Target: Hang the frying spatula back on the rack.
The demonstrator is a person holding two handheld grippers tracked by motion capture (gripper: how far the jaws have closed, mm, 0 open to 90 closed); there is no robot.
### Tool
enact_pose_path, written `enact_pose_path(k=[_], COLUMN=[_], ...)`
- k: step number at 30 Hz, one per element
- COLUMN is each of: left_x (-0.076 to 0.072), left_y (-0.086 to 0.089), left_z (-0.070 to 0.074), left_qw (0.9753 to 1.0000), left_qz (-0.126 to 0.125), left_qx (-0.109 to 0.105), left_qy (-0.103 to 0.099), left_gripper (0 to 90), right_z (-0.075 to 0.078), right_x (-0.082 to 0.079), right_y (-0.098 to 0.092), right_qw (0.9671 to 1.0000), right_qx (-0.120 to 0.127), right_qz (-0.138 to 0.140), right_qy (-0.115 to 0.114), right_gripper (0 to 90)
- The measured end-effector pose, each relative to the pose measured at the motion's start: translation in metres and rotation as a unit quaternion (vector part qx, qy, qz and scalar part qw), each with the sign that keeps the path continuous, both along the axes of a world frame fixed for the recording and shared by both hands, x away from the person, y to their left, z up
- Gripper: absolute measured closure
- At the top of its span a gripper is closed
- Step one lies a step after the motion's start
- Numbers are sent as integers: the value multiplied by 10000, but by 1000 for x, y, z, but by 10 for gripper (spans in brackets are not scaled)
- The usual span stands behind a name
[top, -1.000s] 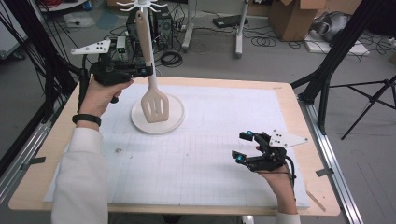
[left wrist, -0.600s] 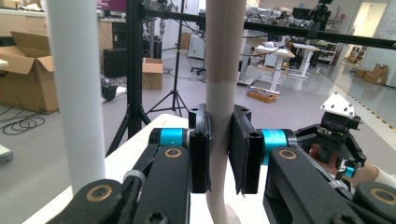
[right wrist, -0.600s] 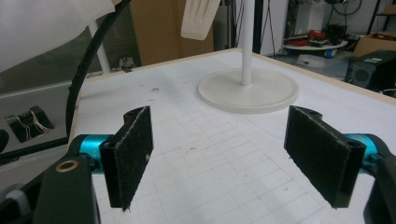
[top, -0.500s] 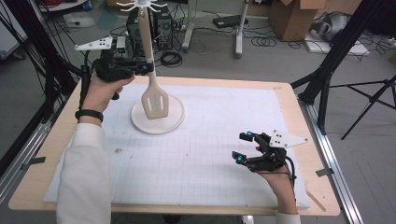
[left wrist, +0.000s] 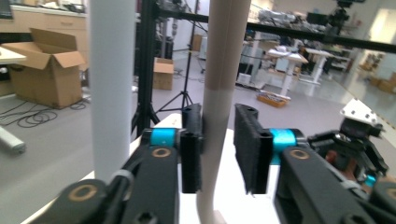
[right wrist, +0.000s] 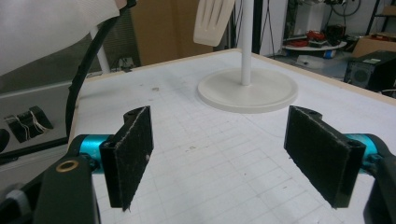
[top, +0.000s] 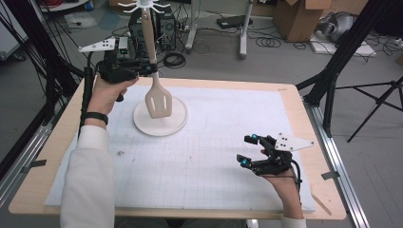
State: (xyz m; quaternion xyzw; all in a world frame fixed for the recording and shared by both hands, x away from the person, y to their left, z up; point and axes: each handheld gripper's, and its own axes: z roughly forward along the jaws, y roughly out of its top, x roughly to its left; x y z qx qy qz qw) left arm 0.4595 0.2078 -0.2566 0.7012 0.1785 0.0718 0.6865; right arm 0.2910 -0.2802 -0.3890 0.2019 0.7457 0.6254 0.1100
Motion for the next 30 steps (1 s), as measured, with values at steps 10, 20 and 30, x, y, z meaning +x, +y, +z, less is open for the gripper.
enact_pose_path(k=[10, 20, 30], left_x=[-16, -55, -106], left_y=[7, 38, 38], left_z=[-7, -28, -66], left_qw=[9984, 9965, 9964], left_qz=[531, 759, 442], left_qx=[99, 329, 670], left_qy=[170, -103, -257], left_gripper=[375, 317, 281], right_z=[0, -3, -5], right_x=[-1, -2, 3], right_y=[1, 5, 4], right_qw=[10000, 9999, 9997], right_qx=[-28, -156, -210], right_qz=[8, -20, -133], right_qy=[26, 24, 67], right_gripper=[230, 230, 230])
